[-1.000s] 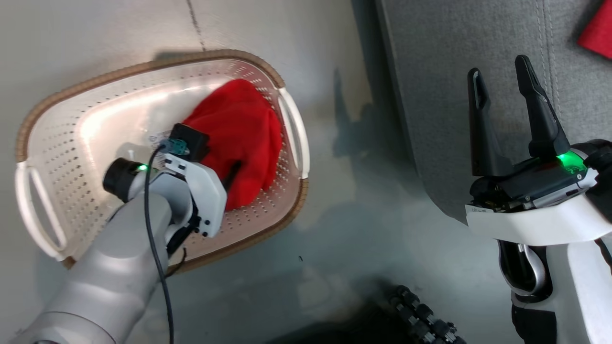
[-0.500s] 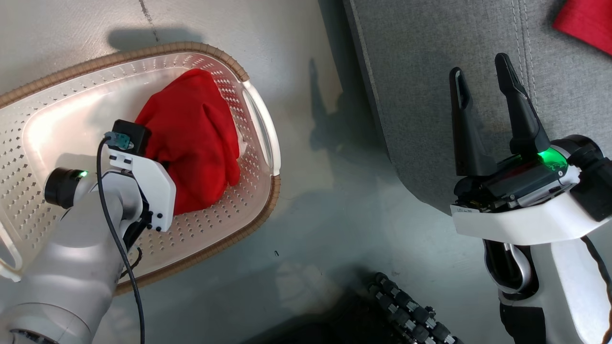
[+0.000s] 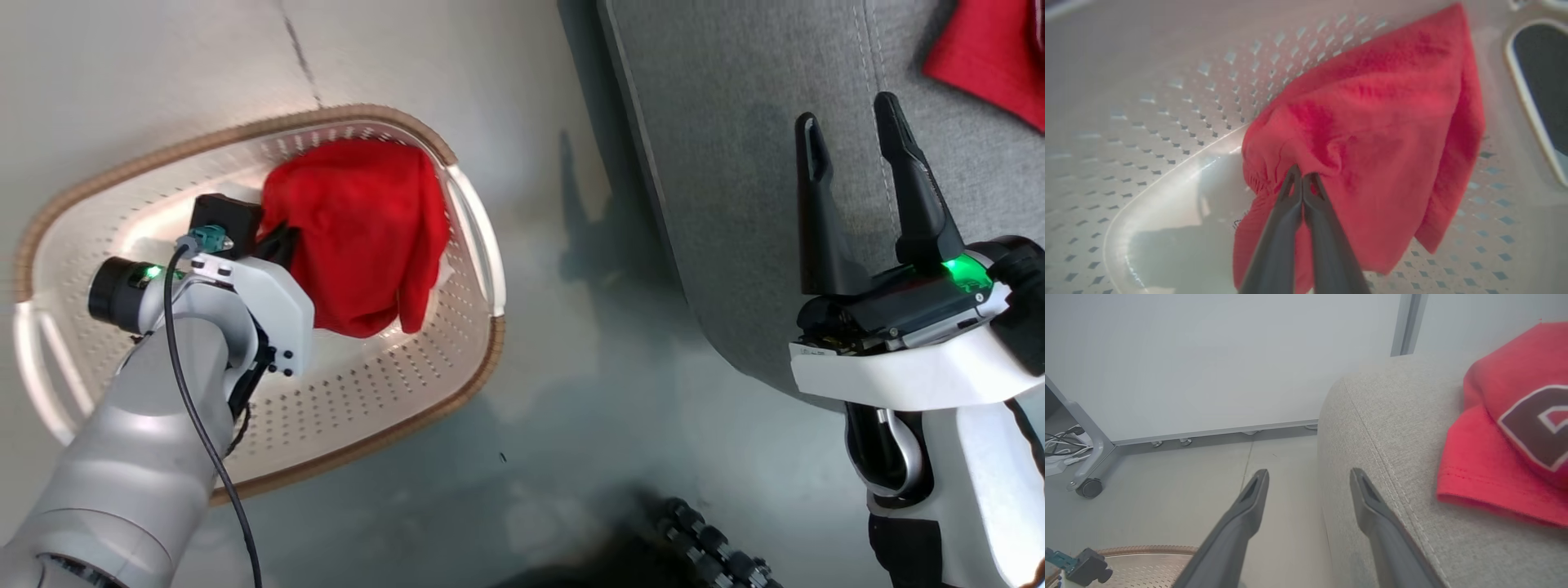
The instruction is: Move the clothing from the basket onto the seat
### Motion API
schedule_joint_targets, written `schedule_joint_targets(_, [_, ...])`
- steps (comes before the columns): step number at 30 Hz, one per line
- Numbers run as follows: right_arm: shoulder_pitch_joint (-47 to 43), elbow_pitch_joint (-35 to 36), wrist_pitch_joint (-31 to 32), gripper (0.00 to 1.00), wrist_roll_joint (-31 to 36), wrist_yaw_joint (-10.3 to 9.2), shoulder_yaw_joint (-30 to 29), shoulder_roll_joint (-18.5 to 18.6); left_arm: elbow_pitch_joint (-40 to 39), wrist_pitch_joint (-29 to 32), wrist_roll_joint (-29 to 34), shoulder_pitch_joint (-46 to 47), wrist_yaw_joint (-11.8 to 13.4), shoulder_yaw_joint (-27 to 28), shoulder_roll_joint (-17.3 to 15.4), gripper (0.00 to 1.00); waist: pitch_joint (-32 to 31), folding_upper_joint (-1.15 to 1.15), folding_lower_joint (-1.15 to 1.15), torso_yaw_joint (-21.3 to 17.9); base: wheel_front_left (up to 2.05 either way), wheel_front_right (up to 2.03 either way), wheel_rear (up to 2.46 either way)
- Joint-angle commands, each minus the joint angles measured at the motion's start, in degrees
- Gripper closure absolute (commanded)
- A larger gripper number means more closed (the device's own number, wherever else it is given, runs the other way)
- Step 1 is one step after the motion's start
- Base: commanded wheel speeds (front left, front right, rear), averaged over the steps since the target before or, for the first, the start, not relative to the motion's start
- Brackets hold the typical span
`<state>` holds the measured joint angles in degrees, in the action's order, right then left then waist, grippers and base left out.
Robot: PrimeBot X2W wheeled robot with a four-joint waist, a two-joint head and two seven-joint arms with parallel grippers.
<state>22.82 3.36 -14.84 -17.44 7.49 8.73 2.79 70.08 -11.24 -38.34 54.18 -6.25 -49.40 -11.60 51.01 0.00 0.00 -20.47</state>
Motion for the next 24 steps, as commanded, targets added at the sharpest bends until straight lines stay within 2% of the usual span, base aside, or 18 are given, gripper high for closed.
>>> schedule_joint_targets(1, [-0.68,-0.01,-0.26,0.0,0.52,0.01,-0.39,0.21,-0.43,-0.97,0.23,-0.45,-0.08,-0.07,0.01,1.0,-2.56,0.0,0.0,1.95,0.0,0.0,0.0])
schedule_joint_targets(7, [-2.06,0.42,1.32,0.0,2.02,0.01,-1.9,0.22,-5.32,-3.79,-0.22,-2.6,0.25,1.71,0.33,1.0,-8.09,0.0,0.0,4.79,0.0,0.0,0.0])
schedule_joint_targets(13, [-4.09,1.44,3.66,0.0,3.47,0.01,-3.54,0.23,-21.55,-3.87,2.31,-9.04,2.77,8.16,-1.75,1.0,-14.03,0.0,0.0,7.85,0.0,0.0,0.0])
schedule_joint_targets(18, [-6.05,2.1,5.92,0.0,4.87,0.01,-4.25,0.24,-33.97,-3.9,4.85,-16.74,4.28,13.89,-2.16,1.0,-19.73,0.0,0.0,10.56,0.0,0.0,0.0])
schedule_joint_targets(24, [-8.48,2.69,8.6,0.0,5.94,0.01,-4.31,0.24,-45.34,-3.91,7.32,-24.79,5.3,19.1,-2.14,1.0,-26.25,0.0,0.0,13.48,0.0,0.0,0.0])
